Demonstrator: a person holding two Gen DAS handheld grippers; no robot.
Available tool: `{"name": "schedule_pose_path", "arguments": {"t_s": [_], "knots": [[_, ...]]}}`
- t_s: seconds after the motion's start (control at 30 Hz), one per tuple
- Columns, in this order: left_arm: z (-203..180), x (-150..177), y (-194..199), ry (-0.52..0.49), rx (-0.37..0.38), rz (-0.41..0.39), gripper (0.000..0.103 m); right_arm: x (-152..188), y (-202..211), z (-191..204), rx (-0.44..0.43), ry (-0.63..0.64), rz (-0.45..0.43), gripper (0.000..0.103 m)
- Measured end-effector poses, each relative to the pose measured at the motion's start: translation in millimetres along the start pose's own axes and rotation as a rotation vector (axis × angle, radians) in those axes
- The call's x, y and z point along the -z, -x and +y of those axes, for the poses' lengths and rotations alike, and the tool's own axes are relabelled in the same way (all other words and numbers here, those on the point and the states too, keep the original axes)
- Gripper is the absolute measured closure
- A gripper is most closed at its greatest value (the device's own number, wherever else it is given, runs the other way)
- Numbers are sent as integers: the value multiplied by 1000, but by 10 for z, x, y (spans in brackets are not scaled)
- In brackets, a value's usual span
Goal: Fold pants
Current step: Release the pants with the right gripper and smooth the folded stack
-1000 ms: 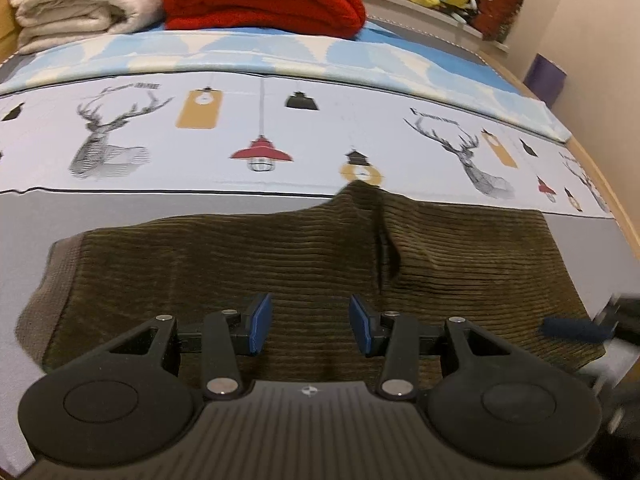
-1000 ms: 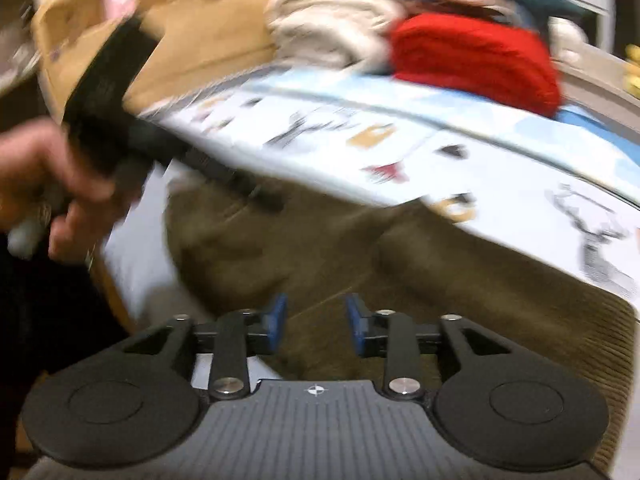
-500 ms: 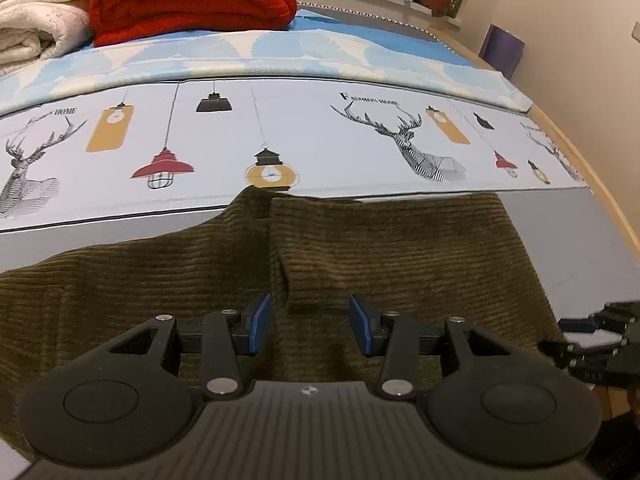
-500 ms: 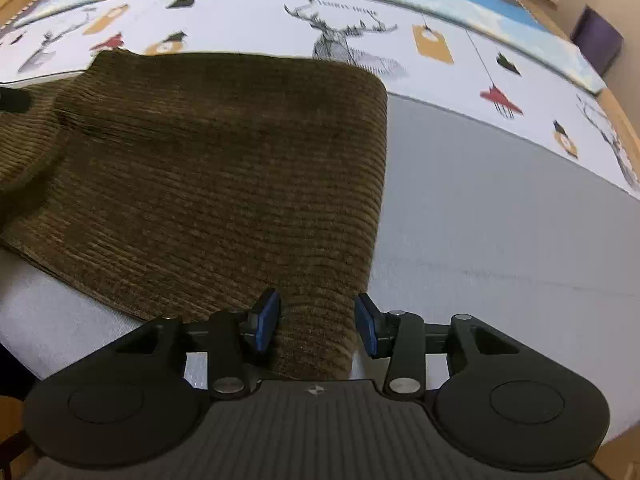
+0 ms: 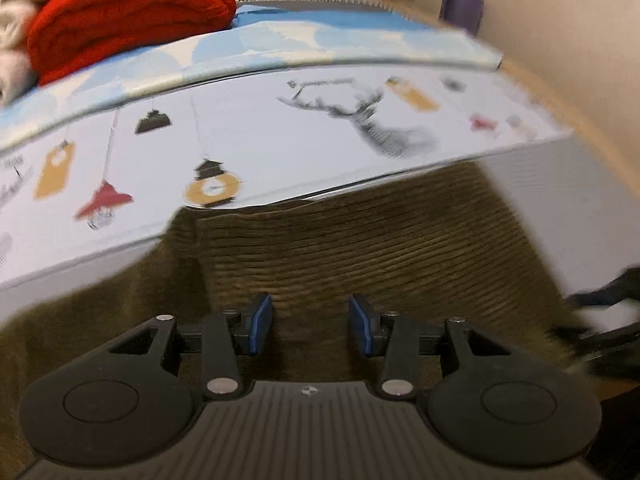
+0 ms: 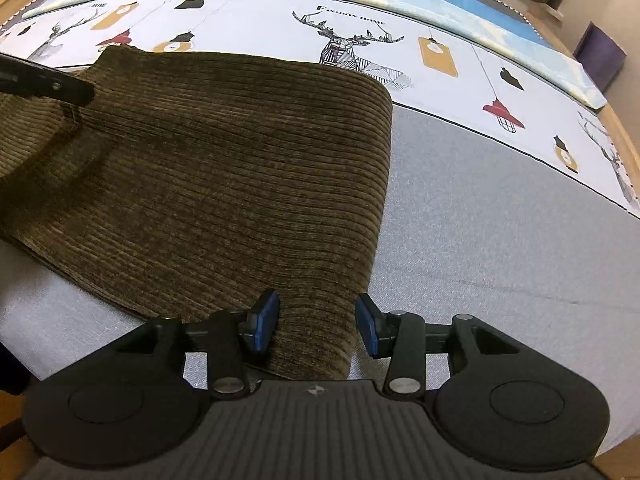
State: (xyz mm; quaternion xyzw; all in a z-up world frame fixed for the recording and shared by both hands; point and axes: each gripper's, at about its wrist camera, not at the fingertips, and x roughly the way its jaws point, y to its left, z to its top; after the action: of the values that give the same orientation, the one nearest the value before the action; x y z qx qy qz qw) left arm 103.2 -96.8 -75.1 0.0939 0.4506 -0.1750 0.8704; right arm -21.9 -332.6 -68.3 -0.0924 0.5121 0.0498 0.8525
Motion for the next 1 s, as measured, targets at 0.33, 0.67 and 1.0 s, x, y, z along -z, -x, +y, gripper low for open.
{"name": "schedule_pose_path", "arguments": {"t_s": [0.33,0.67,1.0], "knots": [[62,-91,-64,1,-157,-77,59,-1,-42,9,9,3,3,57],[179,-2,-257,47,-156,56,59,-55,-2,10,44,-9,-31,55],[399,40,358,102,-104,-86,59,-296,369,553,-66,37,-355,55]]}}
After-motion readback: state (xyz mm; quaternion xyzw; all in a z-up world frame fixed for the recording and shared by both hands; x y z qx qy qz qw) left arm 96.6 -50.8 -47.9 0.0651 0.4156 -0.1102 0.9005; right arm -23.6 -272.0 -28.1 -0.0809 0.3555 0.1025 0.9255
